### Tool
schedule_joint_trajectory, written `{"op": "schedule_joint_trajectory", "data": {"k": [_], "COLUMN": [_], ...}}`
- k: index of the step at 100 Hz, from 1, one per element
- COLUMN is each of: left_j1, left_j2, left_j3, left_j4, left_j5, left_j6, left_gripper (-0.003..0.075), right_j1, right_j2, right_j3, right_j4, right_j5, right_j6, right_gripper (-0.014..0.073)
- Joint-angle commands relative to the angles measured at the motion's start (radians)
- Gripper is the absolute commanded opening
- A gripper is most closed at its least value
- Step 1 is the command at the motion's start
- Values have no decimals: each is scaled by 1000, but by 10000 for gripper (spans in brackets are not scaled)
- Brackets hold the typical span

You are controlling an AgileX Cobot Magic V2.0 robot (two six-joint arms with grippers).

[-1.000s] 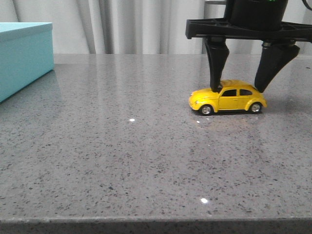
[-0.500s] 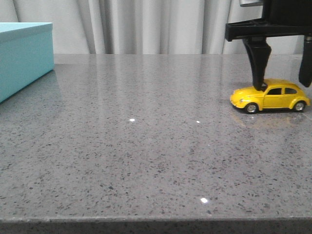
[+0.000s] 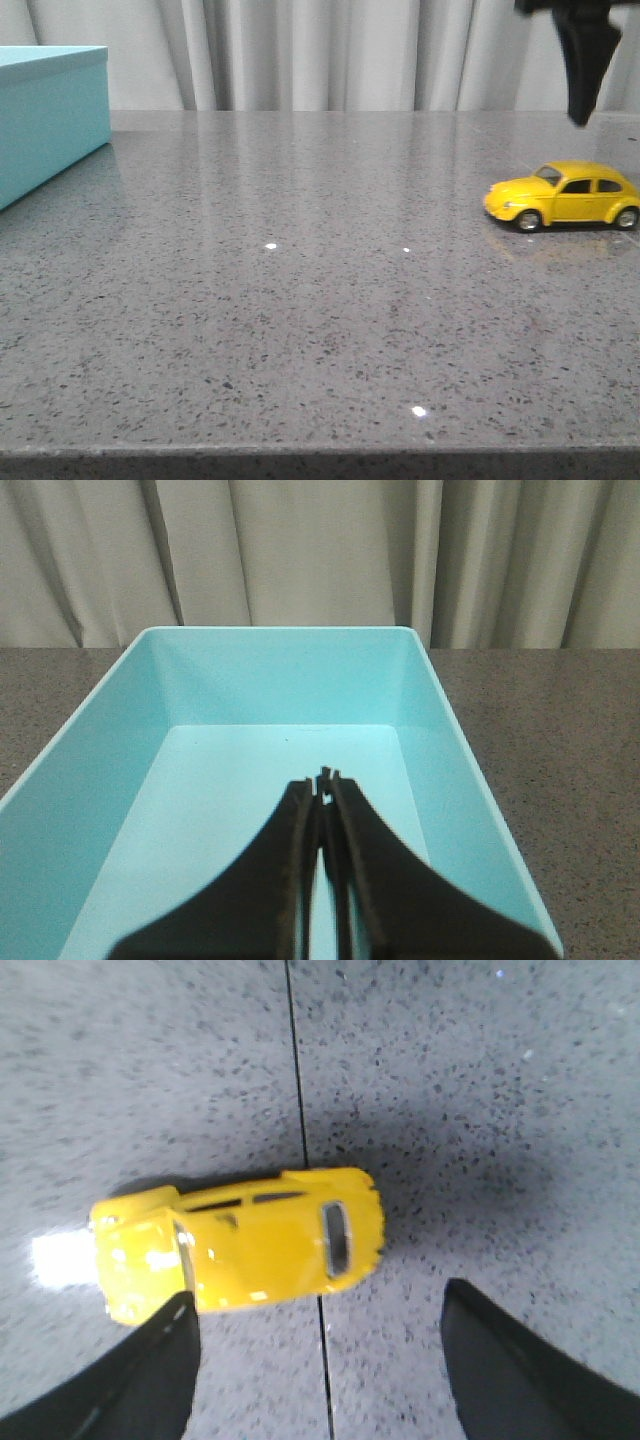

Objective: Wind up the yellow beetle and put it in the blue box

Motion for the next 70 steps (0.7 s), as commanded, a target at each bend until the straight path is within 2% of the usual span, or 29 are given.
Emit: {"op": "schedule_joint_trajectory", "data": {"k": [1, 48, 70], "left_j1": [-6, -6, -25], "left_j2": [6, 6, 7], "left_j3": [-38, -38, -54], "left_j4": [-10, -10, -10], "left_j5": [-78, -69, -51], "left_j6": [-5, -5, -5], "left_gripper": [-19, -19, -19], "right_j1": [3, 11, 12], "right_j2": [-101, -248, -337], "right_j3": [-24, -13, 63], "right_j4": [-3, 40, 40], "right_j5": [12, -118, -234], "right_j6": [-23, -42, -82], "right_gripper": [509, 509, 509]}}
